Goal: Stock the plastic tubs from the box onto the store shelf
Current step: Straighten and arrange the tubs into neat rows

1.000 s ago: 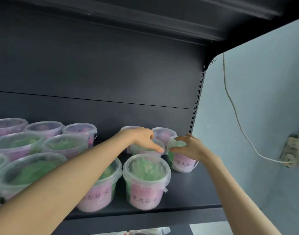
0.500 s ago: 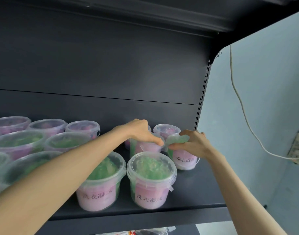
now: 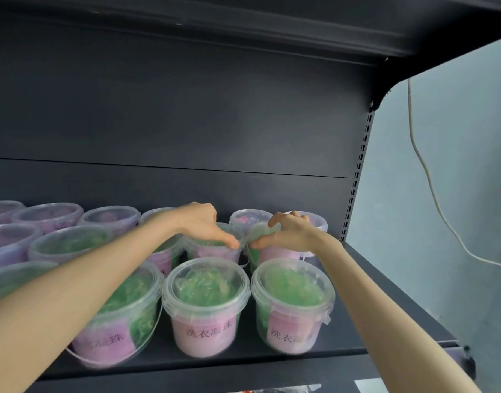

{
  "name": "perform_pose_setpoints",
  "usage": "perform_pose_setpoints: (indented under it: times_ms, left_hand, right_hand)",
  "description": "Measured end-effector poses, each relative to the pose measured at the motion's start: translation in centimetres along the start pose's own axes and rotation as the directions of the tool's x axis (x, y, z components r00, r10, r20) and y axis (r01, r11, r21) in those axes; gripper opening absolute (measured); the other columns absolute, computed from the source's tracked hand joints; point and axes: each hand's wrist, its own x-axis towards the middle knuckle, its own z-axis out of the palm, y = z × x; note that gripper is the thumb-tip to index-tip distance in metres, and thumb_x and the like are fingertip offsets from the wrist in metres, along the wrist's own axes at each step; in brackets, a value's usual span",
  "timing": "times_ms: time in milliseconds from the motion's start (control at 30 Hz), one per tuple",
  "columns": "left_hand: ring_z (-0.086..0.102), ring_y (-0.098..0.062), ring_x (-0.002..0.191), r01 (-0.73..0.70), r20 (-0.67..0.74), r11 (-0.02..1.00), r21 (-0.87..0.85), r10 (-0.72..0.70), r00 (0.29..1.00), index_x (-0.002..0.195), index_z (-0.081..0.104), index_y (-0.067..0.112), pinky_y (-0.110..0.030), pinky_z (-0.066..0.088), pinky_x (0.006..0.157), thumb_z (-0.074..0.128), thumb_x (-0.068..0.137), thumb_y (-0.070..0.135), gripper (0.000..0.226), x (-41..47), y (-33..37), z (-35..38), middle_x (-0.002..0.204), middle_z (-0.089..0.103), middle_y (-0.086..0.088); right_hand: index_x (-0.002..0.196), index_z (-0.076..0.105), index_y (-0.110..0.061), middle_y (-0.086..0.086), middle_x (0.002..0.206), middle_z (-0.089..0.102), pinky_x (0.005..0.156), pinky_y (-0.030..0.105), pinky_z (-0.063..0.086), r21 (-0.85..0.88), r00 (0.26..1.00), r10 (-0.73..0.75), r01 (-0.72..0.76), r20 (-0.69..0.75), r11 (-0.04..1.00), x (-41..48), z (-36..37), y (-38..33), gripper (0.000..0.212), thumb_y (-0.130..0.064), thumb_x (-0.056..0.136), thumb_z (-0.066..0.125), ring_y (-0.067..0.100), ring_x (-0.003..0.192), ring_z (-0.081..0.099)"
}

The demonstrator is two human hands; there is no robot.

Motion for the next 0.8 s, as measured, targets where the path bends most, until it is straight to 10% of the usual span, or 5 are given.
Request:
perform_pose_setpoints:
  times_ms: [333, 567, 800]
  left_hand:
    - [0.053, -0.017, 0.096, -0.073, -0.074, 0.997, -0.03, 0.07, 0.995, 0.111, 0.057, 0.022, -0.031, 0.047, 0.078, 0.068, 0.053, 0.075, 0.08, 0.0, 0.0, 0.8, 0.105, 0.056, 0.005]
    - [0.052, -0.017, 0.099, -0.066, 0.012, 0.998, -0.023, 0.067, 0.998, 0.115, 0.054, 0.023, -0.029, 0.044, 0.078, 0.066, 0.056, 0.076, 0.08, 0.5, -0.3, 1.1, 0.113, 0.056, 0.003]
    - [0.049, -0.021, 0.118, -0.101, 0.053, 0.995, -0.008, 0.101, 0.993, 0.124, 0.051, 0.02, -0.033, 0.041, 0.097, 0.056, 0.07, 0.074, 0.077, -0.1, -0.4, 1.4, 0.133, 0.052, -0.002]
  right_hand:
    - [0.121, 0.052, -0.035, -0.001, 0.112, 0.04, 0.079, 0.034, 0.031, -0.136, 1.0, 0.0, -0.002, -0.021, 0.991, 0.2, -0.5, 0.5, 0.085, -0.073, 0.046, 0.066, 0.022, 0.108, 0.032]
    - [0.08, 0.054, -0.031, 0.011, 0.127, 0.041, 0.099, 0.045, 0.035, -0.186, 0.996, 0.053, -0.039, 0.071, 0.982, 0.1, -0.2, 0.0, 0.057, -0.076, 0.047, 0.059, 0.031, 0.118, 0.032]
    - [0.093, 0.055, -0.038, -0.001, 0.112, 0.033, 0.1, 0.044, 0.039, -0.14, 0.997, 0.018, -0.007, 0.08, 0.99, -0.2, 0.2, 0.4, 0.064, -0.08, 0.045, 0.059, 0.027, 0.115, 0.032]
